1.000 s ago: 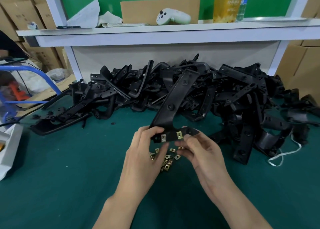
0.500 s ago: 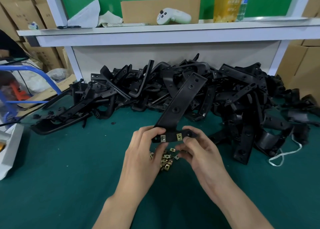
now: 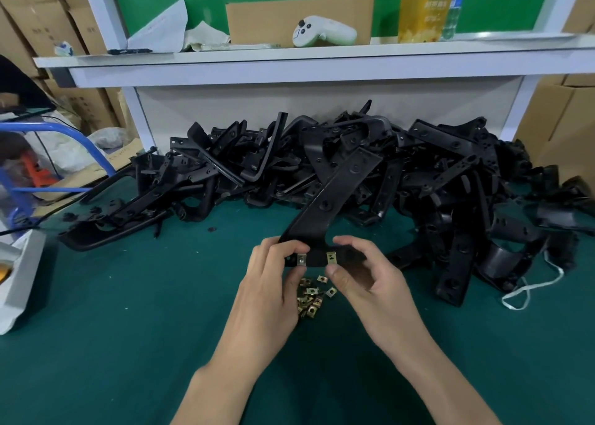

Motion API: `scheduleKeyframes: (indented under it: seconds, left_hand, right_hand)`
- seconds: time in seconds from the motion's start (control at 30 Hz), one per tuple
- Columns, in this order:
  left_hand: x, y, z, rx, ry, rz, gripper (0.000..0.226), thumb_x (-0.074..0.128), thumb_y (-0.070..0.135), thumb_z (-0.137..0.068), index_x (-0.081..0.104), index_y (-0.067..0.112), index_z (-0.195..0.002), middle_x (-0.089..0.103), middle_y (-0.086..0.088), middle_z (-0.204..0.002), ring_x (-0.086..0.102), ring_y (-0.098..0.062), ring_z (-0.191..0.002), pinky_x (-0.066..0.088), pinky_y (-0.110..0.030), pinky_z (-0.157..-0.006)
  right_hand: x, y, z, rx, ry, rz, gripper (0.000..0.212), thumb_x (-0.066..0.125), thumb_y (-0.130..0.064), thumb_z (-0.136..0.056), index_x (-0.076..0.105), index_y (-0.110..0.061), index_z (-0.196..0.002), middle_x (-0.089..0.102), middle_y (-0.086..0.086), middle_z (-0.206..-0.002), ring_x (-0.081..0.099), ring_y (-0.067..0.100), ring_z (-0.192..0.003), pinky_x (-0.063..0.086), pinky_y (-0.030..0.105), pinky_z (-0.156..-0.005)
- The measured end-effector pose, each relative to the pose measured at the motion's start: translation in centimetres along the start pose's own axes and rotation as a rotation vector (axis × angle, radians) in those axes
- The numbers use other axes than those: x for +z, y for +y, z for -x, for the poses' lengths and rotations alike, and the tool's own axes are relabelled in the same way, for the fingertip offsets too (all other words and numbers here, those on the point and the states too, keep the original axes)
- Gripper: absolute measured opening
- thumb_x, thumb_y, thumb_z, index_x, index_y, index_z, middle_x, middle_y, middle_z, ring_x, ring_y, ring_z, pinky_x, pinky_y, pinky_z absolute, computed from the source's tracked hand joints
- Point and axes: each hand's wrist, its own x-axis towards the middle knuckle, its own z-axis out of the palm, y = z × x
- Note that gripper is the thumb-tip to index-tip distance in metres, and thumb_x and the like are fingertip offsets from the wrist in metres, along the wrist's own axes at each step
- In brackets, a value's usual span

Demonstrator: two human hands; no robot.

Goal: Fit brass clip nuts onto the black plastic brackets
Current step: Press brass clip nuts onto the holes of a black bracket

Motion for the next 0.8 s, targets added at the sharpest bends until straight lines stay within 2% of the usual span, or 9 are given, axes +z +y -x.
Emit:
scheduleKeyframes:
  seconds: [0.1, 0.2, 0.33, 0.47, 0.6, 0.8]
  left_hand:
    - [0.08, 0.13, 0.03, -0.036, 0.017, 0.046, 0.067, 0.061, 0.001, -0.095, 0.034, 0.060, -0.113, 0.045, 0.028, -0.119, 0.050, 0.002, -0.111, 0.036, -0.003, -0.088]
    - [0.10, 0.25, 0.16, -0.083, 0.041, 0.096, 0.085, 0.062, -0.001, -0.094, 0.026, 0.073, -0.116, 0.049, 0.021, -0.113, 0.050, 0.010, -0.109, 0.035, 0.001, -0.086]
    - [0.06, 0.55, 0.24, -0.093, 0.052, 0.125, 0.097, 0.061, -0.008, -0.092, 0.023, 0.078, -0.117, 0.049, 0.018, -0.110, 0.047, 0.018, -0.110, 0.033, 0.004, -0.086]
    - [0.11, 0.77, 0.27, -0.089, 0.053, 0.167, 0.104, 0.055, -0.018, -0.090, 0.026, 0.078, -0.117, 0.048, 0.014, -0.113, 0.046, 0.025, -0.112, 0.032, 0.006, -0.086]
    - [0.13, 0.90, 0.29, -0.108, 0.045, 0.212, 0.106, 0.052, -0.019, -0.090, 0.026, 0.081, -0.113, 0.048, 0.013, -0.115, 0.048, 0.026, -0.111, 0.033, 0.007, -0.084]
    - [0.28, 0.97, 0.31, -0.066, 0.081, 0.192, 0.107, 0.053, -0.022, -0.088, 0.027, 0.078, -0.116, 0.049, 0.012, -0.113, 0.044, 0.028, -0.113, 0.031, 0.009, -0.084]
  right_hand:
    - [0.14, 0.20, 0.17, -0.046, 0.030, 0.079, 0.025, 0.073, -0.035, -0.090, 0.063, -0.048, -0.109, 0.072, -0.015, -0.096, 0.068, 0.005, -0.090, 0.051, 0.015, -0.076]
    - [0.07, 0.35, 0.33, -0.102, 0.066, 0.142, 0.022, 0.071, -0.046, -0.085, 0.063, -0.046, -0.105, 0.072, -0.016, -0.093, 0.068, 0.006, -0.086, 0.048, 0.011, -0.071]
    - [0.01, 0.32, 0.52, -0.152, 0.090, 0.196, 0.023, 0.070, -0.049, -0.083, 0.062, -0.045, -0.104, 0.071, -0.018, -0.091, 0.068, 0.007, -0.087, 0.047, 0.011, -0.071]
    - [0.14, 0.12, 0.66, -0.160, 0.096, 0.163, 0.021, 0.072, -0.043, -0.083, 0.063, -0.043, -0.102, 0.071, -0.019, -0.089, 0.068, 0.004, -0.085, 0.047, 0.008, -0.068]
    - [0.27, 0.11, 0.86, -0.165, 0.114, 0.147, 0.020, 0.074, -0.039, -0.083, 0.065, -0.040, -0.100, 0.071, -0.020, -0.089, 0.069, 0.003, -0.084, 0.047, 0.007, -0.067]
    - [0.41, -0.07, 0.88, -0.193, 0.147, 0.189, 0.020, 0.073, -0.040, -0.083, 0.065, -0.036, -0.101, 0.071, -0.021, -0.088, 0.069, 0.003, -0.083, 0.046, 0.006, -0.065]
